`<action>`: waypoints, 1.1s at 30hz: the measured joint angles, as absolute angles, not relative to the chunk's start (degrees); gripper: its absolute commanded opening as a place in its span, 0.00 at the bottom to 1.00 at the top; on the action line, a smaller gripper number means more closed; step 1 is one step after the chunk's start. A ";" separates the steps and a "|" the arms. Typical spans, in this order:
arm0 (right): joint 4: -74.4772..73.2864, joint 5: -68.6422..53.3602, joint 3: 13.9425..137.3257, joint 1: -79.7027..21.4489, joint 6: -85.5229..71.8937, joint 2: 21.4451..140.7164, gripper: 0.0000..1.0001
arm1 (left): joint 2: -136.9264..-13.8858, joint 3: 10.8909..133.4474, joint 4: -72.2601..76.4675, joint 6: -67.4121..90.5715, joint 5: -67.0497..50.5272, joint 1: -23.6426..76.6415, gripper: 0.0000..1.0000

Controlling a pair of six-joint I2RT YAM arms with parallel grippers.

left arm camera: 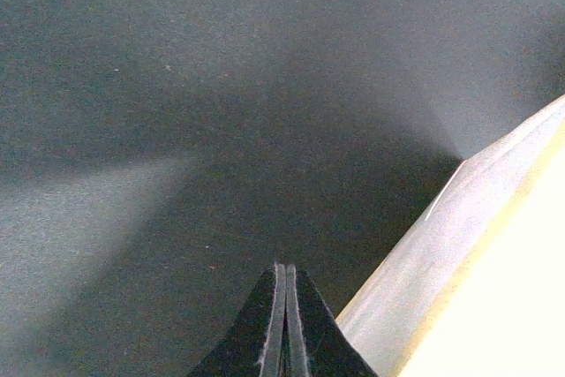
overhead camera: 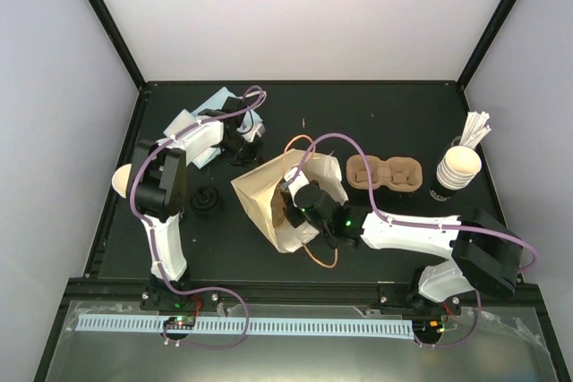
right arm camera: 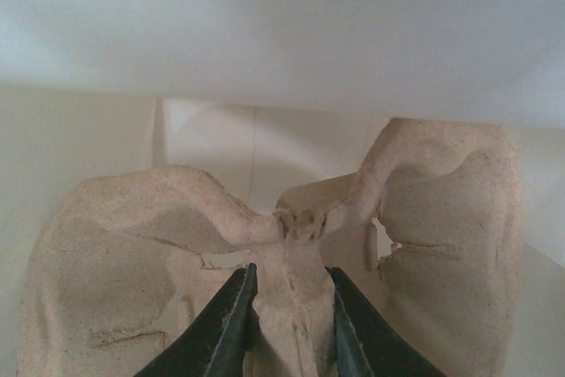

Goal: Pack the takeout coffee

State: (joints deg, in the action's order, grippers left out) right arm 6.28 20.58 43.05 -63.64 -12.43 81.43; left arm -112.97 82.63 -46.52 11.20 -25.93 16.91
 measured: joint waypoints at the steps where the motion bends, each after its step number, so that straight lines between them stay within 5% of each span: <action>1: 6.15 20.58 43.05 -63.61 -12.60 81.47 0.23 | -112.97 82.63 -46.46 11.20 -26.06 17.02 0.02; 18: 3.16 21.08 44.05 -63.64 -16.82 83.79 0.23 | -112.97 82.56 -45.19 11.25 -27.59 18.63 0.02; 33: 15.09 25.19 39.92 -63.68 -16.82 85.30 0.25 | -112.97 82.37 -44.91 11.22 -28.88 19.09 0.02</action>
